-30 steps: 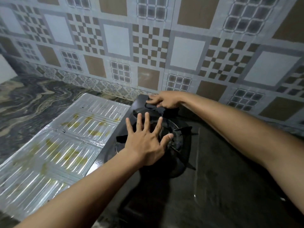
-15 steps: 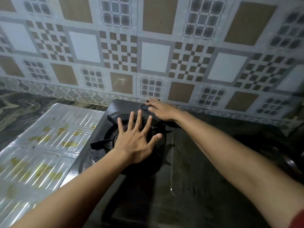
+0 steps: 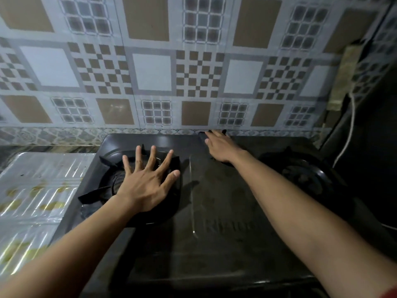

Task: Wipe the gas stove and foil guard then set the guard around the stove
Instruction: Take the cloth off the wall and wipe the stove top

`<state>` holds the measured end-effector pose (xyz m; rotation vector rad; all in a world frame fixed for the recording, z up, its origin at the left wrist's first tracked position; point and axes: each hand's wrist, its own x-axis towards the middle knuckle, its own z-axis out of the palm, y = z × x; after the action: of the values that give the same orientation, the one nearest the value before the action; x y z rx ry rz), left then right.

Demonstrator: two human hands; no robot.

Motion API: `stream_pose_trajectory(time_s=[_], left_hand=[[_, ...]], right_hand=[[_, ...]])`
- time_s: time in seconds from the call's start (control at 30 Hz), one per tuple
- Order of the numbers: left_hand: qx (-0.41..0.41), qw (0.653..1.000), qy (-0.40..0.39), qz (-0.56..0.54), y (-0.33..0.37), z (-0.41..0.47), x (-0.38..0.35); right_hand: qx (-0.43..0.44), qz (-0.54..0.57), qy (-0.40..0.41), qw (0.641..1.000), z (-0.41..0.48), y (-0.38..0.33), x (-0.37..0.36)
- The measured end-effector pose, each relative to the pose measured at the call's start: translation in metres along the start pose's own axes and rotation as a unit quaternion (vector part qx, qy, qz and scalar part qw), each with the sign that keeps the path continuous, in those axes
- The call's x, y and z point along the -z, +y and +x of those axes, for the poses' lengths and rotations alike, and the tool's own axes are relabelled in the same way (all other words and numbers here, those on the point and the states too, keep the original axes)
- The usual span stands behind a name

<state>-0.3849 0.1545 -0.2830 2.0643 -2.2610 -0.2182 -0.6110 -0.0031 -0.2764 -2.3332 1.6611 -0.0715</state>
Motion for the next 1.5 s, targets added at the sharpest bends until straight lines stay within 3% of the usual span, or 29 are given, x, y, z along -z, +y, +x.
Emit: stream_pose_trajectory(time_s=[0.27, 0.37, 0.73, 1.17, 1.3, 1.5], left_hand=[[-0.001, 1.0, -0.02, -0.001, -0.003, -0.001, 0.0], [-0.006, 1.0, -0.013, -0.008, -0.001, -0.002, 0.001], [-0.029, 0.999, -0.039, -0.01, -0.007, -0.008, 0.004], [-0.031, 0.999, -0.015, -0.02, -0.006, -0.008, 0.002], [-0.029, 0.999, -0.02, -0.022, -0.001, -0.011, 0.007], [-0.04, 0.998, -0.031, -0.022, 0.001, -0.017, 0.005]], right_hand=[[-0.189, 0.034, 0.007, 0.981, -0.025, 0.026, 0.01], [-0.223, 0.058, 0.024, 0.973, -0.044, 0.02, 0.008], [-0.159, 0.007, 0.037, 0.986, -0.077, 0.007, -0.004], [0.027, 0.03, 0.03, 0.999, -0.145, -0.095, -0.055], [-0.001, 0.036, 0.022, 0.999, -0.136, -0.073, -0.04], [-0.152, 0.045, 0.041, 0.987, -0.149, -0.002, -0.017]])
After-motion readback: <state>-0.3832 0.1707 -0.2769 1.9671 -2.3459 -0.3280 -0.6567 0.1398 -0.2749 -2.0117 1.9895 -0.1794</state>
